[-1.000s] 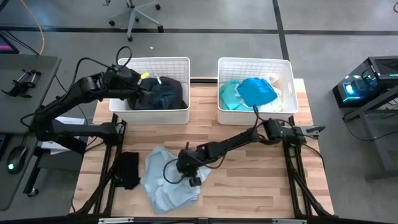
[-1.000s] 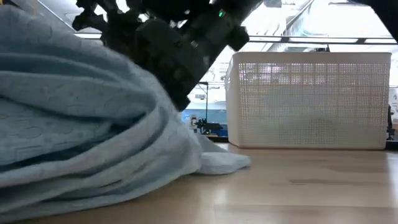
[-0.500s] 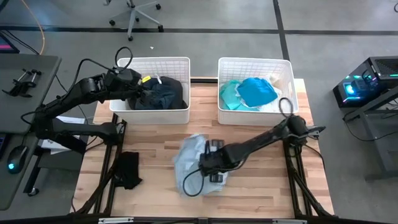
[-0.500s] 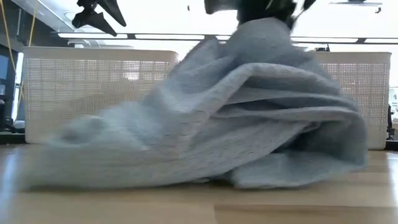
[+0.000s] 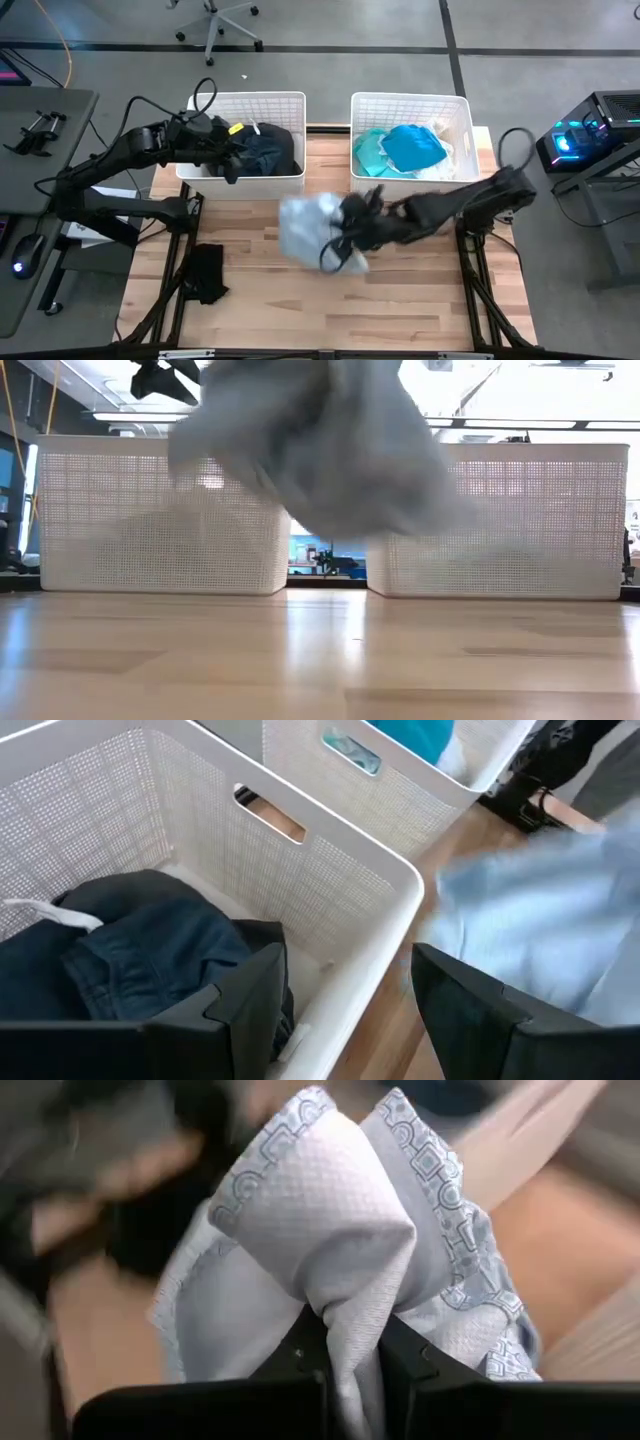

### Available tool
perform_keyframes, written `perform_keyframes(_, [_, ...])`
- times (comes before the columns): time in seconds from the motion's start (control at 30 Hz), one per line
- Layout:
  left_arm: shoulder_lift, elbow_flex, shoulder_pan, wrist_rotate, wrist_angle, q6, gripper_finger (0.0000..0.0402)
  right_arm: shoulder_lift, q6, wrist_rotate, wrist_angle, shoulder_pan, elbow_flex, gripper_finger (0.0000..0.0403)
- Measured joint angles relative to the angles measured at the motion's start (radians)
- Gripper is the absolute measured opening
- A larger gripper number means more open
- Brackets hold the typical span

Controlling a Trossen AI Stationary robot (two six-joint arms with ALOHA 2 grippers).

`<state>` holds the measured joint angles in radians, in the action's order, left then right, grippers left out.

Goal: Sort clothes
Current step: Put the blue patient gown into the right white bin

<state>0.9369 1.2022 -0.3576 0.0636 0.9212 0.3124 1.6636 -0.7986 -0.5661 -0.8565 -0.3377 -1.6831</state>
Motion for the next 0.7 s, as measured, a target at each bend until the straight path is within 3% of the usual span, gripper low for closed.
perform_keyframes(0.27, [-0.014, 0.000, 0.000, 0.000, 0.001, -0.002, 0.0207, -0.167, 0.173, -0.344, -0.107, 0.142, -0.121, 0.0017])
perform_keyframes(0.37, [-0.015, 0.000, 0.000, 0.004, 0.000, -0.002, 0.0207, -0.221, 0.231, -0.426, -0.209, 0.238, -0.175, 0.0017])
perform_keyframes(0.53, [-0.015, 0.000, 0.000, 0.055, -0.011, 0.008, 0.0207, -0.294, 0.240, -0.368, -0.446, 0.439, -0.211, 0.0017])
perform_keyframes(0.7, [-0.015, 0.000, -0.001, 0.115, -0.036, 0.023, 0.0207, -0.336, 0.224, -0.123, -0.642, 0.675, -0.059, 0.0017])
